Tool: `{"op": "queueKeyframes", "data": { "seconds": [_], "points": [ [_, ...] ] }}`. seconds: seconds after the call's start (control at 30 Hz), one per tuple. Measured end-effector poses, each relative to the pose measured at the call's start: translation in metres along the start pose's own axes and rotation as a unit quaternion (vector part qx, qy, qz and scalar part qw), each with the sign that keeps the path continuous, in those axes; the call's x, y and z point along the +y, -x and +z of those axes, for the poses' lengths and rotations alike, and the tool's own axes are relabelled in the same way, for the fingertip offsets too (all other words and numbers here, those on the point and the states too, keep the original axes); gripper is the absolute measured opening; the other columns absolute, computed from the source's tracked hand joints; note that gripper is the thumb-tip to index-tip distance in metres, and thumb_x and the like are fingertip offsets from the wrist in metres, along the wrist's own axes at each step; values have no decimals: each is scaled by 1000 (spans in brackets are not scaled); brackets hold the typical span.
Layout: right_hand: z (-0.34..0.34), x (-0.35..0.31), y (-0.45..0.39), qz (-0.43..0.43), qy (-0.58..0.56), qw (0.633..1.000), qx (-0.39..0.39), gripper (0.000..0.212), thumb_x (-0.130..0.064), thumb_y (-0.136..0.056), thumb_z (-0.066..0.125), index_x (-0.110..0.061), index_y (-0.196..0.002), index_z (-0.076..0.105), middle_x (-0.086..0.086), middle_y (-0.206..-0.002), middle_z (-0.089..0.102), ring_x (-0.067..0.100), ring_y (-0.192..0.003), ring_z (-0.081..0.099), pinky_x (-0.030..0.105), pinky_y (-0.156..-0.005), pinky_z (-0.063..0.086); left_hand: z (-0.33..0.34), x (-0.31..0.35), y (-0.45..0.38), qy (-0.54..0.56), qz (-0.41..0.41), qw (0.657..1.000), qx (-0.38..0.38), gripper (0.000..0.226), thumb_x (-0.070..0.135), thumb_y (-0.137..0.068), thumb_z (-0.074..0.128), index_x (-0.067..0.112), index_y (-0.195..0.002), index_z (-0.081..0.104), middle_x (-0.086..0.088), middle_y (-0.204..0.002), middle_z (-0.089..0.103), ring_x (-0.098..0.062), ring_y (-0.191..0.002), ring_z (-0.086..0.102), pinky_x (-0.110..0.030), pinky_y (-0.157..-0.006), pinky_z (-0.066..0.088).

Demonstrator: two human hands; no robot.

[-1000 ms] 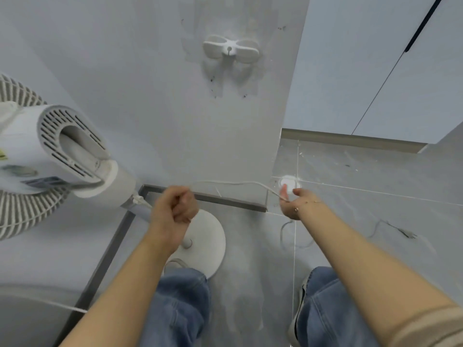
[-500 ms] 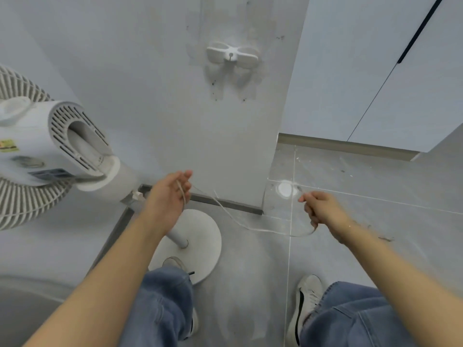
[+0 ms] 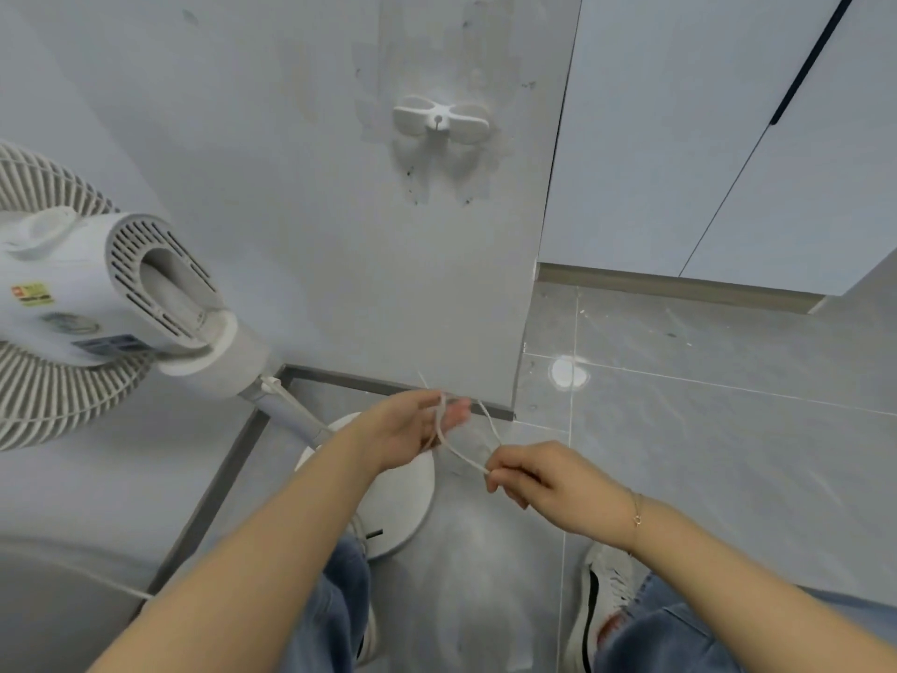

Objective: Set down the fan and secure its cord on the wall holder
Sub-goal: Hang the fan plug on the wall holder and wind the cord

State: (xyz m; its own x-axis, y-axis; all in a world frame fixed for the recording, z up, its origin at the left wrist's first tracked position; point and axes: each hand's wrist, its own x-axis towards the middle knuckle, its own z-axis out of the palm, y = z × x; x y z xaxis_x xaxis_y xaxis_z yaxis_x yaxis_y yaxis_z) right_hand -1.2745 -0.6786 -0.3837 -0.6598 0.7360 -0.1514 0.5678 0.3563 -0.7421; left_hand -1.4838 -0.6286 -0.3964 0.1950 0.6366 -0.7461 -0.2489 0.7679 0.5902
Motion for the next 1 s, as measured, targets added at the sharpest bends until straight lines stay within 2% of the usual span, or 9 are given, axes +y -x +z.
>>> {"op": "queueKeyframes", "data": {
  "seconds": [0.13,0.2,0.3,0.37,0.43,0.57,0.73,0.87,1.0],
  "points": [
    [5,7,0,59,-58,983,-162,22,-25,-97,51,-13,-91,69,-11,-63,58,2,-57,53,19,-70,48,-6,16,-3,201,49,978,28,32,23,-103,32,7,-82,52,5,-43,55,-4,-33,50,-15,-41,45],
    [8,10,-2,90,-112,972,-188,20,-22,-95,55,-10,-95,71,-4,-71,65,7,-62,60,23,-74,53,-7,21,-2,194,64,979,22,40,31,-104,25,7,-89,53,9,-39,43,-3,-26,33,-13,-33,33],
    [-1,10,-14,92,-233,966,70,17,-3,-92,56,-2,-98,72,3,-74,67,10,-64,62,22,-71,54,-3,21,2,23,106,994,12,40,32,-104,26,9,-97,58,11,-40,30,-1,-28,20,-14,-30,15],
    [-16,10,-22,125,-354,881,287,21,4,-91,48,0,-93,70,7,-71,63,16,-62,60,23,-66,54,1,20,7,-101,126,987,-16,41,33,-104,29,10,-100,62,11,-44,27,-2,-32,18,-15,-33,12],
    [-30,22,-30,219,-440,801,343,20,-6,-92,46,0,-90,65,8,-72,59,18,-63,56,23,-63,52,6,18,15,-180,133,973,-54,43,34,-103,30,9,-104,65,11,-47,25,-2,-36,16,-17,-36,11],
    [-27,47,-38,405,-525,731,162,45,-42,-96,37,-3,-95,59,11,-88,64,21,-75,58,31,-71,45,19,14,30,-263,148,945,-128,42,32,-102,33,7,-109,66,8,-51,21,-5,-42,14,-18,-41,10],
    [-12,58,-42,334,-684,649,-20,71,-59,-89,30,-1,-115,62,13,-111,68,24,-91,69,35,-76,44,20,18,37,-325,99,909,-240,36,32,-100,39,12,-107,69,5,-55,19,-8,-47,11,-19,-42,10],
    [-22,61,-47,278,-772,567,69,45,-43,-82,51,-5,-102,66,3,-89,74,18,-83,73,36,-76,53,15,11,35,-442,-23,863,-242,36,34,-100,40,19,-102,72,5,-58,19,-11,-51,11,-21,-44,9],
    [-33,61,-48,270,-812,472,213,29,-31,-98,42,-10,-82,56,1,-46,57,13,-42,62,30,-58,58,-3,9,26,-523,-30,848,-83,36,36,-98,42,16,-86,69,6,-56,27,-8,-45,18,-22,-45,13]
  ]
}}
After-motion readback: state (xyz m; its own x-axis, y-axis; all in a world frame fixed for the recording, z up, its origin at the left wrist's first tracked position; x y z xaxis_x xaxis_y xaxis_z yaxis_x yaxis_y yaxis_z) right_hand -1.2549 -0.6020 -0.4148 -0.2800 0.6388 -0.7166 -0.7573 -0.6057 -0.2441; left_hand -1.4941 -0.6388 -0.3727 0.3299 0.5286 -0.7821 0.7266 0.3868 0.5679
